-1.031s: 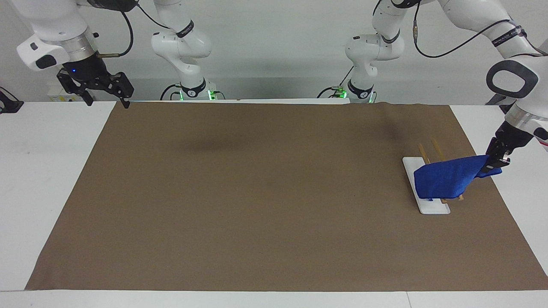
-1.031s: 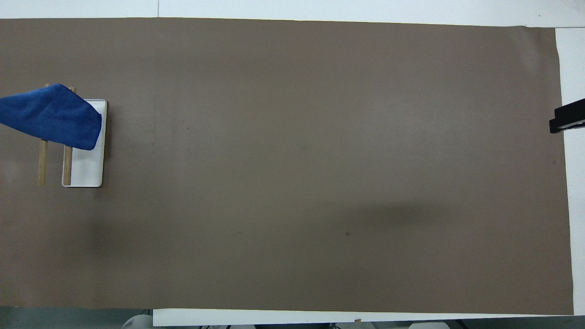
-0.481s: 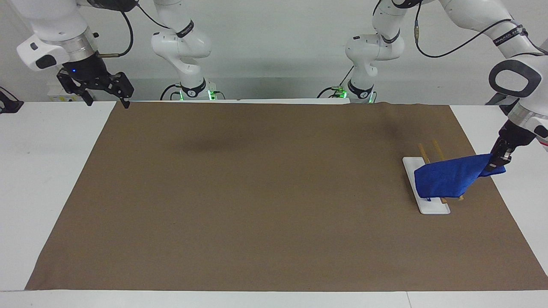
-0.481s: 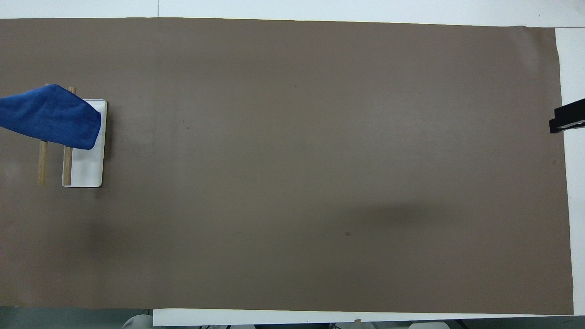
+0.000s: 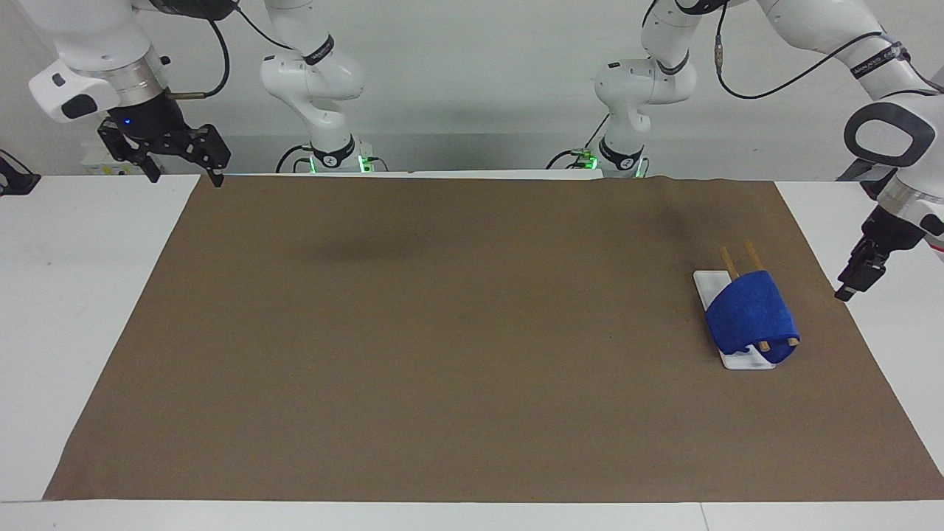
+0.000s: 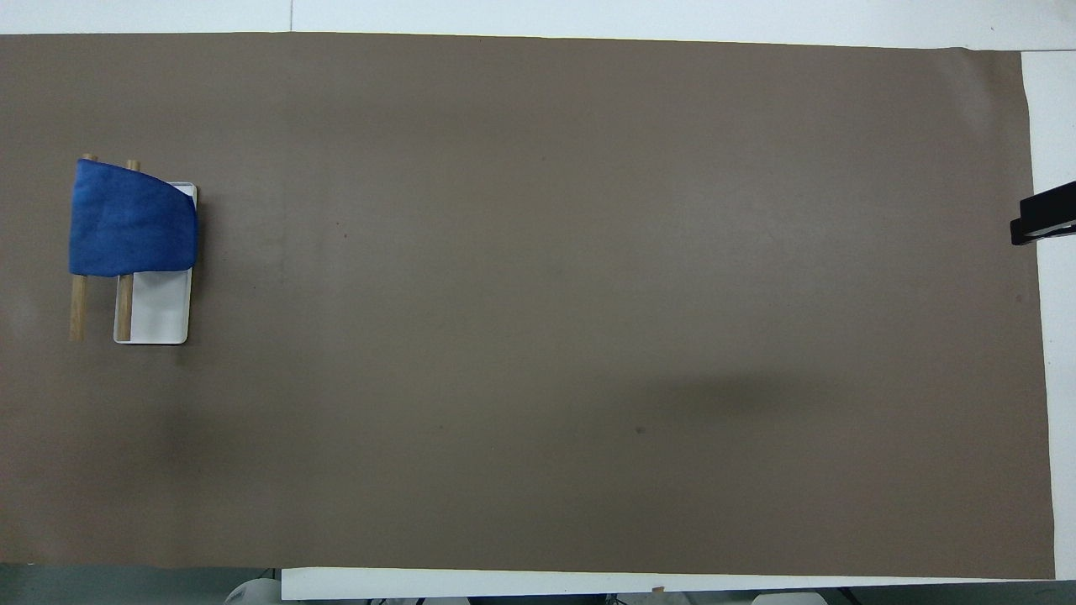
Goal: Right arm passes towel to left arm to hang
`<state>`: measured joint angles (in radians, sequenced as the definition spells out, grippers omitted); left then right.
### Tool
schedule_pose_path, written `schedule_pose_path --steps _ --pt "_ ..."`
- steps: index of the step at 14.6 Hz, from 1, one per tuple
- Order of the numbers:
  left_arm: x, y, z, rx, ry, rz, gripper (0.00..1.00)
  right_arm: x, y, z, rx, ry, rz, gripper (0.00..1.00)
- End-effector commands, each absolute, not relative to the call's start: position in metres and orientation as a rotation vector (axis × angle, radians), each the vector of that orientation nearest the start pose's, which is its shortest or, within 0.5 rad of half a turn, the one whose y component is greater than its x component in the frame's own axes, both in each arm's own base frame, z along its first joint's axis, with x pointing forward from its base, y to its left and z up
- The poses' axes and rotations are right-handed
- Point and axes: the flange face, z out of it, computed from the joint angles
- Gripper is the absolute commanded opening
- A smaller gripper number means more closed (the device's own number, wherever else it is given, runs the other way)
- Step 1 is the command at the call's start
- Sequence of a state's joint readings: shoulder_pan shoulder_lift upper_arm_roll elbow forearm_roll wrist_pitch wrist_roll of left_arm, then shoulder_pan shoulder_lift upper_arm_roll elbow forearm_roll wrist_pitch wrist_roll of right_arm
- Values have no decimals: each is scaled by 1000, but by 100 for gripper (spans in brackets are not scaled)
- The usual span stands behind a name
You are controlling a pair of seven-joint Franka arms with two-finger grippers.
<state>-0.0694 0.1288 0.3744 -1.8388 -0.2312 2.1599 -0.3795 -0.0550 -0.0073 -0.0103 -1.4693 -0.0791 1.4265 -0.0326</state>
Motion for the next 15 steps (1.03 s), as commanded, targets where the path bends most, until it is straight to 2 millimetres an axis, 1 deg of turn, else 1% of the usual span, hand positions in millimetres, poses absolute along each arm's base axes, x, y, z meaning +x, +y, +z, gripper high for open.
schedule_pose_path --steps 1,2,3,5,6,8,9,10,12,15 --pt "586 167 482 -3048 -1227 -333 99 532 -45 663 -3199 49 57 100" --pt "588 162 485 -3062 -1186 -341 99 532 -45 663 -3199 49 57 100" --pt "592 157 488 -3086 -1104 -354 99 532 -45 663 -3199 49 57 100" --pt "599 136 489 -3143 -897 -364 99 532 -45 663 -3199 49 57 100" --pt "603 125 494 -3166 -801 -375 99 532 -45 663 -3199 49 57 100" --pt "608 101 502 -3215 -607 -343 100 532 -45 663 -3199 49 60 100" --pt "610 85 510 -3232 -533 -310 100 532 -45 663 -3199 49 57 100" --pt "612 67 526 -3219 -439 -266 100 532 -45 663 -3199 51 57 100" --pt "610 22 551 -3162 -231 -166 100 532 -45 663 -3199 49 60 100" --pt "594 -41 576 -3069 -6 -12 100 532 -46 663 -3199 51 60 100"
